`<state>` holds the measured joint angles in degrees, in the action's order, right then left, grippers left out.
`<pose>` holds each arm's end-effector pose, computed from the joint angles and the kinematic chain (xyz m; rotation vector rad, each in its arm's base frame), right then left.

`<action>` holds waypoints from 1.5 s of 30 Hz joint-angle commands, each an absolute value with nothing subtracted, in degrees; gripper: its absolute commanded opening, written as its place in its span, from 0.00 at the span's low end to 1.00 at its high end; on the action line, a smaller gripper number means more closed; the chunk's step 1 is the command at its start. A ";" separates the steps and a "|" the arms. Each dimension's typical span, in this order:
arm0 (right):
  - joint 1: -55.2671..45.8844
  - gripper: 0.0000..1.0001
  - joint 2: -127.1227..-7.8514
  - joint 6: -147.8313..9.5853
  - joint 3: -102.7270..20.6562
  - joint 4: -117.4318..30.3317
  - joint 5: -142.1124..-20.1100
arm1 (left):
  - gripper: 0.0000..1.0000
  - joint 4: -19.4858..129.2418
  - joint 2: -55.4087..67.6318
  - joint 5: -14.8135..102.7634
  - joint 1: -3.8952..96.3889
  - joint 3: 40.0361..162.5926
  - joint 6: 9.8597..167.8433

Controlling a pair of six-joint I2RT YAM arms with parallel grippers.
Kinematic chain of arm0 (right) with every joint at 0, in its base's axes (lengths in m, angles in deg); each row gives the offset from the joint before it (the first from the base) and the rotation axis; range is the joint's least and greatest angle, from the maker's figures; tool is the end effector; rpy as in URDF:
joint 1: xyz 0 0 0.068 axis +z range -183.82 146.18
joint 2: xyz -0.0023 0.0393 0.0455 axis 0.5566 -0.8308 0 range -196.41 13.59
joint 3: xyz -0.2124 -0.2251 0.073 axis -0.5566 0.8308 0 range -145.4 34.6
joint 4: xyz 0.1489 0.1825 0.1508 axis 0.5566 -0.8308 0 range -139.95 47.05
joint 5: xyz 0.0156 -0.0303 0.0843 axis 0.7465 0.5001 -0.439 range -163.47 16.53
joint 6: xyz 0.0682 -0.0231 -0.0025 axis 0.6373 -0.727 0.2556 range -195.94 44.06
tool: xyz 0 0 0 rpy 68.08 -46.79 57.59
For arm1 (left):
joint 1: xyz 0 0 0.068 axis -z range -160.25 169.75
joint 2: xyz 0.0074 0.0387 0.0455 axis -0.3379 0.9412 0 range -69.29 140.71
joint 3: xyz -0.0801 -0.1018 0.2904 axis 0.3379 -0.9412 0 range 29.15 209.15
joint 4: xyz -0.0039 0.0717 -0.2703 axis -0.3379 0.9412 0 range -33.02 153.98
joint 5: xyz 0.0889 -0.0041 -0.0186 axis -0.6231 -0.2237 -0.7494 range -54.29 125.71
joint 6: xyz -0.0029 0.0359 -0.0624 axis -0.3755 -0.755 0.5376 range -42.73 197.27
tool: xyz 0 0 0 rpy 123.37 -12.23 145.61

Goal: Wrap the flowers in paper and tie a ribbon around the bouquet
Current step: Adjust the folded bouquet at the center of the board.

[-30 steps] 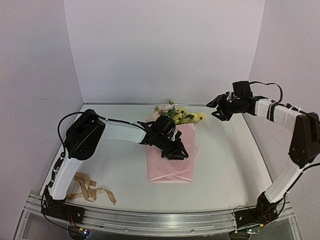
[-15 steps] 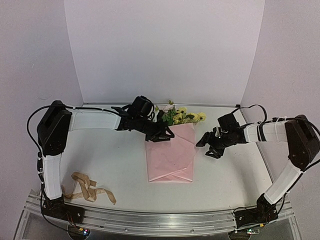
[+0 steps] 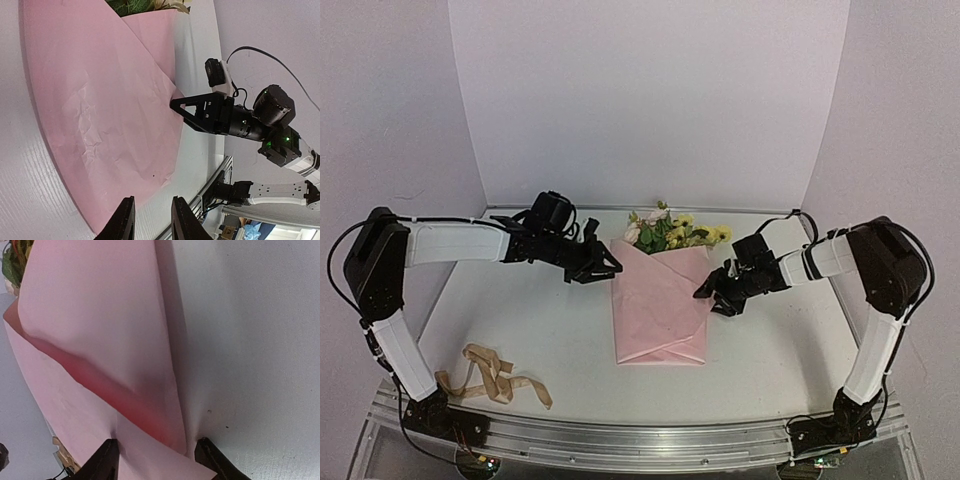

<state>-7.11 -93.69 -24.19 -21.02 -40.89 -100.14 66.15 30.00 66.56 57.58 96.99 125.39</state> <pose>0.3505 0.2064 0.1429 0.3505 2.6504 1.1086 0.3146 -0.2829 0.2517 0.0934 2.5636 -1.3112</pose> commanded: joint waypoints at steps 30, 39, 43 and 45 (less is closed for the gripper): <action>-4.02 0.09 -103.42 -20.22 -32.93 -36.49 -98.01 | 0.27 73.23 13.91 58.91 46.38 78.39 123.21; -4.02 0.38 -101.74 -23.89 -34.28 -40.24 -97.79 | 0.28 83.80 8.28 52.62 46.40 73.70 125.82; -4.01 0.65 -96.70 -25.18 -31.70 -42.01 -96.48 | 0.29 91.53 3.77 48.33 47.64 73.08 127.67; -4.01 0.73 -93.64 -26.57 -30.32 -44.55 -94.94 | 0.30 94.77 1.90 45.95 49.36 73.21 129.49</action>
